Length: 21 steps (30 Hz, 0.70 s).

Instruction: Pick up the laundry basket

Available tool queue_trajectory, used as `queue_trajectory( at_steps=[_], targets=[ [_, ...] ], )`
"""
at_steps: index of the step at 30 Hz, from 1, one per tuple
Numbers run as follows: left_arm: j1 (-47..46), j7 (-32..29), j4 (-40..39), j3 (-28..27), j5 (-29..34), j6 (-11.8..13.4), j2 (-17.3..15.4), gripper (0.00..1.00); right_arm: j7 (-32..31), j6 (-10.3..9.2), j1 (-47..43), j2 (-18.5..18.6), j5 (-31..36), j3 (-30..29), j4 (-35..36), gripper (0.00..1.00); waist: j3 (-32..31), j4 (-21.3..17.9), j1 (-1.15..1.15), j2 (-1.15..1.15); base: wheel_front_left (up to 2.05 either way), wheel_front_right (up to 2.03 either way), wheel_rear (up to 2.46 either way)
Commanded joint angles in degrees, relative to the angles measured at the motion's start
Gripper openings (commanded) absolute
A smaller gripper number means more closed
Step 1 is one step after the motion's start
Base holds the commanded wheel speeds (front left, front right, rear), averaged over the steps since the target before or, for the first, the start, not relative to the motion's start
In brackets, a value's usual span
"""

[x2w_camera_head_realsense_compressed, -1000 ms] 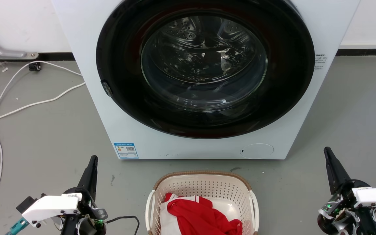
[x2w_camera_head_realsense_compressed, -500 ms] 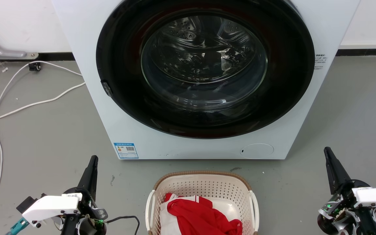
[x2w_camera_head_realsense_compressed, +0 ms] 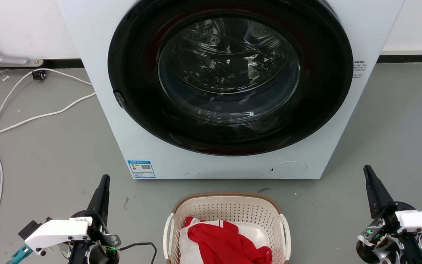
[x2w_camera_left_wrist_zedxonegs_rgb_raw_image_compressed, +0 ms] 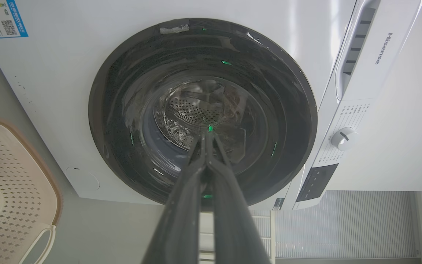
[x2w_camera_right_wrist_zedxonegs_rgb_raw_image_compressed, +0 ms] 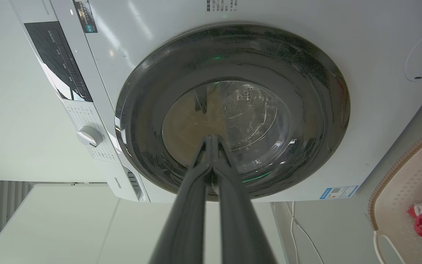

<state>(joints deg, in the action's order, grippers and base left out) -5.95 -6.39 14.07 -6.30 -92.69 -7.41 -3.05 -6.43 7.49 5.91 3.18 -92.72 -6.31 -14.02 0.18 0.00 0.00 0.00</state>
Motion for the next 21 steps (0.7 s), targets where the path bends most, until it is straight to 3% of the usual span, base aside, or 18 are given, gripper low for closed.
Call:
queue_trajectory(
  at_steps=[1,5,6,21],
  targets=[
    [-0.58,-0.13,0.07,-0.21,0.22,-0.24,0.03,0.0,-0.08,0.0,0.62,-0.22,0.3,-0.09,-0.07,0.0,0.0,0.0,0.0,0.0,0.0,0.0,0.0],
    [-0.58,-0.15,0.07,-0.23,0.23,-0.24,0.03,0.0,-0.1,0.0,0.63,-0.23,0.32,-0.11,-0.07,0.0,0.0,0.0,0.0,0.0,0.0,0.0,0.0],
    [-0.01,0.02,-0.01,-0.02,0.03,0.0,0.02,1.0,0.01,0.0,0.0,-0.01,0.03,-0.02,0.02,1.0,0.0,0.0,0.0,0.0,0.0,0.0,0.0],
    [2.91,3.23,-0.31,0.49,2.52,0.05,0.33,1.0,3.24,0.0,-2.53,-0.22,2.24,1.49,-0.55,1.0,-0.08,-0.05,0.0,0.0,0.0,0.0,0.0]
  ],
)
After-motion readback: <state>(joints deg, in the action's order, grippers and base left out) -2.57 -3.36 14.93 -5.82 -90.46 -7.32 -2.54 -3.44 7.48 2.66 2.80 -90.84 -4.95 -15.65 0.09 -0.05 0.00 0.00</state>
